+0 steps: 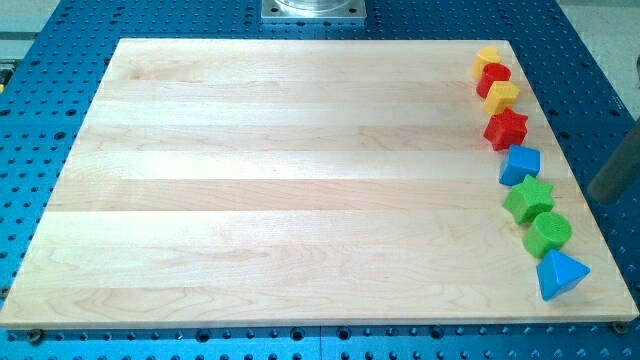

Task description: Separate the green star from the line of blocks

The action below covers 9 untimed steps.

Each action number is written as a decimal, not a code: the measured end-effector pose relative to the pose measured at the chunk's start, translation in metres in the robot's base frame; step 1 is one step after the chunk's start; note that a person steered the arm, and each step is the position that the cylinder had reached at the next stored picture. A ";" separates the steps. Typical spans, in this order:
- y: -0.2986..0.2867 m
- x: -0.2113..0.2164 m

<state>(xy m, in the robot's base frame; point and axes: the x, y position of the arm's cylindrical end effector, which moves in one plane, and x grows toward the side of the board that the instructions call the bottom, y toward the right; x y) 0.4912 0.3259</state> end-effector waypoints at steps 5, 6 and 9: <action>-0.052 0.021; -0.090 0.016; -0.198 -0.006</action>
<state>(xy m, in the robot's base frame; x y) 0.4849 0.1279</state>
